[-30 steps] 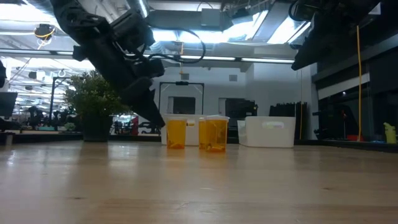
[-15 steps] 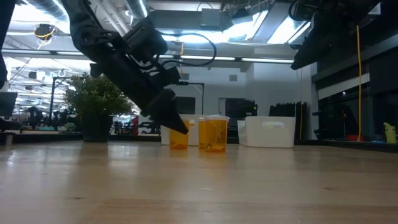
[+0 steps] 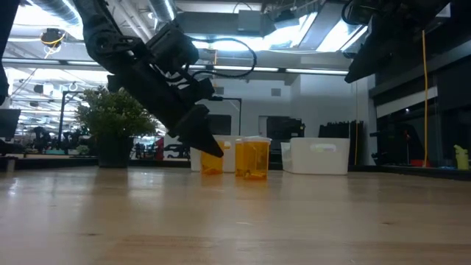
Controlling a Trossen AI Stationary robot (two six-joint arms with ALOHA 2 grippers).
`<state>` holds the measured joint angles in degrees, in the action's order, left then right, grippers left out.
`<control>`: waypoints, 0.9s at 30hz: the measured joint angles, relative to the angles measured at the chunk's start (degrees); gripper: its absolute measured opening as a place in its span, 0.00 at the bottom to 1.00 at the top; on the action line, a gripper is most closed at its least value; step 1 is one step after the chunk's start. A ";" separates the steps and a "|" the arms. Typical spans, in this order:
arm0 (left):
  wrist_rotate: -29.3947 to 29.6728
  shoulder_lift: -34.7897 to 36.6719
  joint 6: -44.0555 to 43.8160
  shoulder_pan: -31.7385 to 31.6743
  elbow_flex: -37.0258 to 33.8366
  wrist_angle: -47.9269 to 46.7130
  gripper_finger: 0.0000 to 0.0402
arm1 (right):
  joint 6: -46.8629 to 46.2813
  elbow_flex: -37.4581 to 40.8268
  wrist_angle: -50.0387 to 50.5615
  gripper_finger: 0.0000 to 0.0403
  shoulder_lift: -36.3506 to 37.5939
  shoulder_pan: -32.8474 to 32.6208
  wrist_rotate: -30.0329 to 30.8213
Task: Pick and place medicine bottles into bin by pill shape (circle, oval)
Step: Put the orange pill bottle into the left white bin
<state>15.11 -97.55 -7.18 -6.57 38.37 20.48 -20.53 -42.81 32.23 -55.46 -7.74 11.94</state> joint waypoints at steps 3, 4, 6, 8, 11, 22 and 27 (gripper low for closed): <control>0.02 1.48 -0.14 0.00 0.04 0.39 0.41 | 0.01 0.00 0.01 0.49 0.00 0.01 0.00; 0.01 2.03 -0.15 0.00 0.06 0.62 0.41 | 0.02 0.00 0.00 0.49 0.00 0.01 0.00; 0.02 3.57 -0.59 0.00 0.06 0.72 0.41 | 0.02 0.00 0.04 0.49 0.00 0.01 0.00; 0.13 5.66 -1.33 0.00 0.45 0.83 0.41 | 0.03 0.00 0.04 0.49 0.00 0.01 0.00; 3.37 8.32 -0.97 -0.08 2.05 0.99 0.41 | 0.12 0.00 0.04 0.49 0.00 0.01 0.00; 7.78 6.64 1.53 -15.66 11.15 -8.71 0.41 | 0.11 -0.02 -0.24 0.49 0.00 0.01 0.02; -0.28 2.08 -1.75 -22.20 11.10 -8.62 0.41 | 1.70 -0.02 -0.22 0.49 0.00 -0.01 0.05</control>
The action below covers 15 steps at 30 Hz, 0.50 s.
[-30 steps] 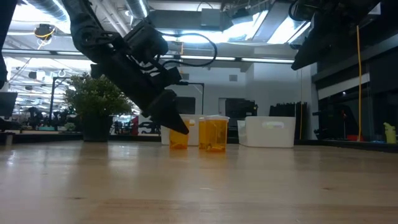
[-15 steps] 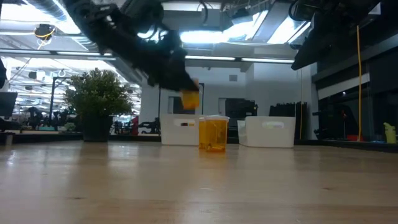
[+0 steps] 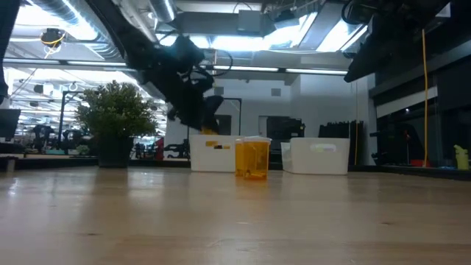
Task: Pick and place medicine bottles into bin by pill shape (circle, oval)
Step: Put the orange pill bottle into the left white bin
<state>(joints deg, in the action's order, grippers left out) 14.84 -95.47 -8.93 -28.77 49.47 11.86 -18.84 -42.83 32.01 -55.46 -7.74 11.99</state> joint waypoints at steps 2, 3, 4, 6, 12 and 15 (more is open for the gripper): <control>0.43 -1.60 0.02 -1.08 0.00 2.47 0.41 | 1.12 0.00 -0.02 0.49 0.00 -0.01 0.02; 0.50 -2.13 0.04 -1.56 0.00 3.34 0.41 | 1.21 0.00 -0.02 0.49 0.00 -0.01 0.03; 0.47 -2.66 0.04 -2.02 0.00 4.41 0.41 | 1.21 0.00 -0.02 0.49 0.00 -0.01 0.04; -0.43 -3.20 0.04 -2.83 0.00 4.76 0.41 | 1.25 0.00 -0.02 0.49 0.00 -0.01 0.02; -2.77 -3.49 0.98 -3.40 0.01 4.36 0.41 | 1.34 0.00 -0.24 0.49 0.00 0.01 0.04; -2.59 -3.49 1.83 -3.13 0.00 4.31 0.49 | 1.34 0.00 -0.79 0.49 0.00 -0.01 0.04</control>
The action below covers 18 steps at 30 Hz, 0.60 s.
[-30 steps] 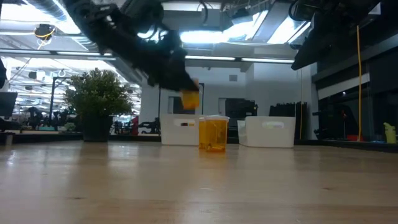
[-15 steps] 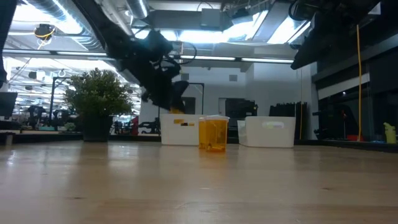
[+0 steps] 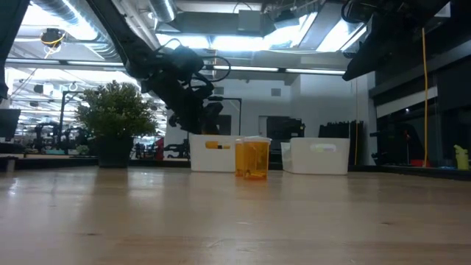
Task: Pick and place medicine bottles into bin by pill shape (circle, oval)
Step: Put the orange pill bottle into the left white bin
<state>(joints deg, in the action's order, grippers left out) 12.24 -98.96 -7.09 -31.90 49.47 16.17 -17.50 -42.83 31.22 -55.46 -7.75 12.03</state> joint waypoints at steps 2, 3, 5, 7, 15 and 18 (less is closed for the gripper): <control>0.35 0.00 0.00 0.07 0.00 -0.02 0.56 | 0.00 0.00 0.04 0.49 0.00 0.02 0.00; 0.39 0.00 0.02 0.09 0.00 -0.01 0.59 | 0.00 0.00 0.04 0.49 0.00 0.02 0.00; 0.42 0.00 0.02 0.09 0.00 -0.03 0.62 | 0.00 0.00 0.07 0.49 0.00 0.01 0.00; 0.44 0.00 0.00 0.09 0.00 -0.03 0.64 | 0.00 0.00 0.07 0.49 0.00 0.01 0.00; 0.24 0.00 0.00 1.48 0.00 3.00 0.64 | 0.02 0.00 0.09 0.49 0.00 0.02 0.00; 0.12 0.11 0.00 3.34 0.00 6.14 0.65 | 0.02 0.00 0.11 0.49 0.00 0.00 0.00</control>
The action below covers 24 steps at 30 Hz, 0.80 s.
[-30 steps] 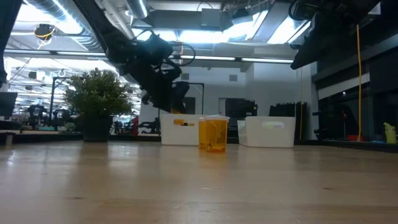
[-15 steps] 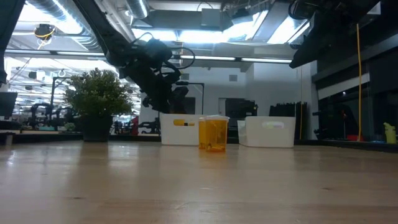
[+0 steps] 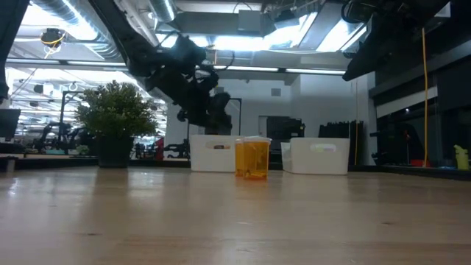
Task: Pick and place medicine bottles into bin by pill shape (circle, oval)
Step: Put the orange pill bottle into the left white bin
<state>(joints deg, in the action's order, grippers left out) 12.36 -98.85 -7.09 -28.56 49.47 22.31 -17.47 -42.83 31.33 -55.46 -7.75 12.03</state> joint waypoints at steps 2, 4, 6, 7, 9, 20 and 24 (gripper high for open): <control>0.04 0.48 0.00 1.79 0.00 1.81 0.65 | 0.00 0.00 0.02 0.49 0.00 0.02 0.00; -0.05 1.69 -0.20 4.03 0.02 2.21 0.64 | 0.00 0.00 0.07 0.49 0.00 0.02 0.00; -0.11 2.95 -1.62 6.87 0.02 2.31 0.64 | 0.00 0.00 0.17 0.49 0.00 0.02 0.00; -0.17 3.45 -2.70 8.43 0.02 2.31 0.64 | 0.00 0.00 0.31 0.49 0.00 0.00 0.00; -1.49 4.76 -4.55 11.82 0.00 2.13 0.64 | 0.00 0.00 0.31 0.49 0.00 0.02 0.00; -6.78 7.61 4.74 25.43 0.04 -3.18 0.64 | -0.02 0.00 0.20 0.49 0.00 0.00 -0.04; -4.25 7.26 1.36 27.39 0.07 -3.48 0.64 | -0.02 -0.01 -0.33 0.49 0.00 0.00 -0.01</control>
<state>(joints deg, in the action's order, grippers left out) 8.12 -91.59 -5.74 -1.17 49.54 18.84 -17.49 -42.83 31.00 -55.46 -7.75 12.02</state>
